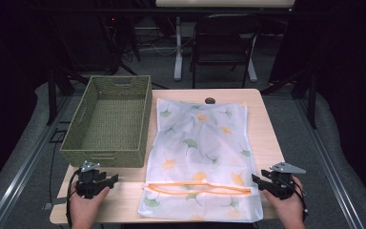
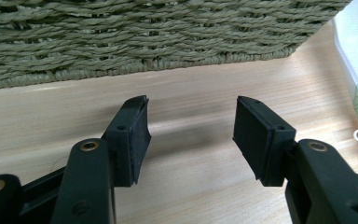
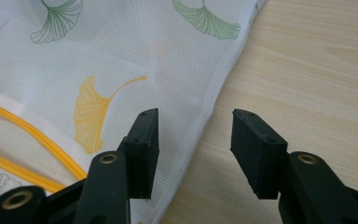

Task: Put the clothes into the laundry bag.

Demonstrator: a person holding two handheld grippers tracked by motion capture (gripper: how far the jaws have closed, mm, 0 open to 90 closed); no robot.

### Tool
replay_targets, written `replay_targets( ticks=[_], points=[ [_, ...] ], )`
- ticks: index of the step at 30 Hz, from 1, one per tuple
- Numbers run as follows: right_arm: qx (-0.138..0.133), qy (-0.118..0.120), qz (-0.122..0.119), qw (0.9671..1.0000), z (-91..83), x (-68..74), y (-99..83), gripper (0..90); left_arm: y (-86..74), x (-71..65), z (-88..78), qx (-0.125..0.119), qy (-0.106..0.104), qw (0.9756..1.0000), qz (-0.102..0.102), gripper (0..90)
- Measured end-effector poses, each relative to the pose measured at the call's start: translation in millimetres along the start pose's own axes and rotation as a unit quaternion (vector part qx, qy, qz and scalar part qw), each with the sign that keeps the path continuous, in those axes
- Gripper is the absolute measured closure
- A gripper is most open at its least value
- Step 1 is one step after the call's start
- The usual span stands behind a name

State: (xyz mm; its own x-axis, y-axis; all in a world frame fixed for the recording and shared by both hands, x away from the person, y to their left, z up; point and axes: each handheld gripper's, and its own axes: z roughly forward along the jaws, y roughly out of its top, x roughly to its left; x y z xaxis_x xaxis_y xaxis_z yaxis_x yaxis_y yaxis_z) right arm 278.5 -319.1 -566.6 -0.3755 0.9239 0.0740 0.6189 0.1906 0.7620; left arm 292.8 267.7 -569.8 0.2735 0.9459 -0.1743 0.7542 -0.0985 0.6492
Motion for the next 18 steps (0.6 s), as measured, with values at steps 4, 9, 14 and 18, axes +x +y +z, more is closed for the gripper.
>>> replay_targets(
  ticks=[4,9,14,18],
  points=[
    [0.0,0.007,-0.002,1.0,0.5,2.2,-0.4,49.8,-0.1,1.1,1.4,0.003,0.005,1.0,-0.003,45.3],
    [0.005,0.013,-0.015,0.9998,2.4,8.2,0.0,49.2,0.5,2.3,3.2,0.004,0.006,1.0,-0.004,45.3],
    [0.007,0.011,-0.025,0.9996,1.7,11.9,1.7,49.2,0.2,3.3,2.9,0.002,0.012,0.9999,-0.002,45.3],
    [0.005,0.014,-0.025,0.9996,2.4,14.7,1.3,49.0,-0.5,4.4,2.3,0.001,0.013,0.9999,-0.005,45.3]
  ],
)
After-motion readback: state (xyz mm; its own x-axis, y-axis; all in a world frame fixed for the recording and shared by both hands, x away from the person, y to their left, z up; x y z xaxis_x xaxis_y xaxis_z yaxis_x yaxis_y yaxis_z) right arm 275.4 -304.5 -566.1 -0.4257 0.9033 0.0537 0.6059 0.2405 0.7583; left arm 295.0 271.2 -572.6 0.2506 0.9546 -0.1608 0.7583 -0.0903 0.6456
